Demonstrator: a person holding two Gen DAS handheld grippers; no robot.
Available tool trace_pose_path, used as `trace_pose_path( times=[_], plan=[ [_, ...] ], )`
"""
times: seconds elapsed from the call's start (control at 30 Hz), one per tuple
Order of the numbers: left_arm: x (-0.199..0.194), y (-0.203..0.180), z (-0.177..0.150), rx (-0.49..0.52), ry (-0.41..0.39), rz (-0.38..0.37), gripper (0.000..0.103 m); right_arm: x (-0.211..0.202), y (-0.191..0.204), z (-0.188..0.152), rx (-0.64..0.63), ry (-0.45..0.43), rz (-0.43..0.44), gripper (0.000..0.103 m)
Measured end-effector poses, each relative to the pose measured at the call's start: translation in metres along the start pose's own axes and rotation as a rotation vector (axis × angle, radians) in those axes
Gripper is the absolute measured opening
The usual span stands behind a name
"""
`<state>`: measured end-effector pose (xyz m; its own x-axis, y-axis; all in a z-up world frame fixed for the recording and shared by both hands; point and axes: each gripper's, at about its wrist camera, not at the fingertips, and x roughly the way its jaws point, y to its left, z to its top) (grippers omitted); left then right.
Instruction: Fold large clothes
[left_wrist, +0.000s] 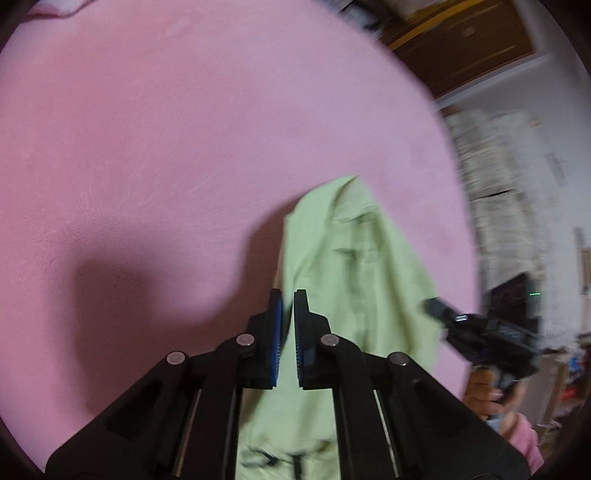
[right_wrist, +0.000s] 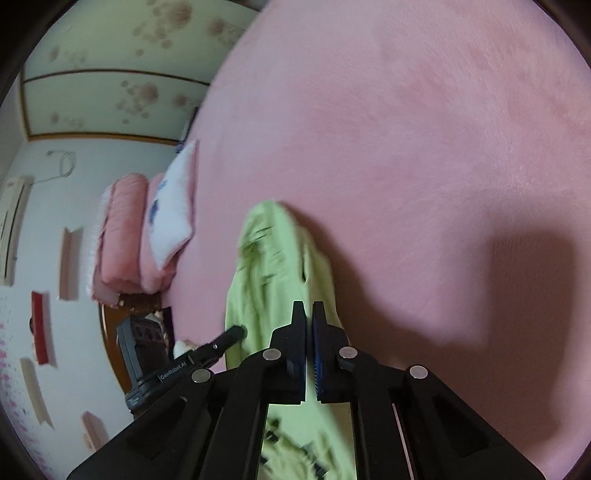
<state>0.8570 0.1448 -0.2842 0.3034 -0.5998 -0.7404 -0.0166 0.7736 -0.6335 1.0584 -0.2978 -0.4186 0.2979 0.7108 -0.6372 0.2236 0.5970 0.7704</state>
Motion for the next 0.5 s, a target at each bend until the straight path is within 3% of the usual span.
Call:
trace_pose_path(
  times=[0.1, 0.17, 0.33, 0.5],
  plan=[
    [-0.045, -0.006, -0.018, -0.001, -0.053, -0.155, 0.004, -0.034, 0.026, -0.012, -0.024, -0.049, 0.036, 0.004],
    [-0.07, -0.01, -0.031, 0.011, -0.06, -0.19, 0.004, -0.056, 0.039, -0.029, -0.05, -0.062, 0.078, 0.004],
    [-0.102, -0.025, -0.072, 0.07, 0.013, -0.108, 0.004, -0.09, 0.089, -0.097, -0.155, -0.071, 0.14, 0.001],
    [-0.121, -0.015, -0.108, 0.047, 0.047, -0.043, 0.004, -0.096, 0.116, -0.141, -0.192, -0.044, 0.01, 0.001]
  ],
)
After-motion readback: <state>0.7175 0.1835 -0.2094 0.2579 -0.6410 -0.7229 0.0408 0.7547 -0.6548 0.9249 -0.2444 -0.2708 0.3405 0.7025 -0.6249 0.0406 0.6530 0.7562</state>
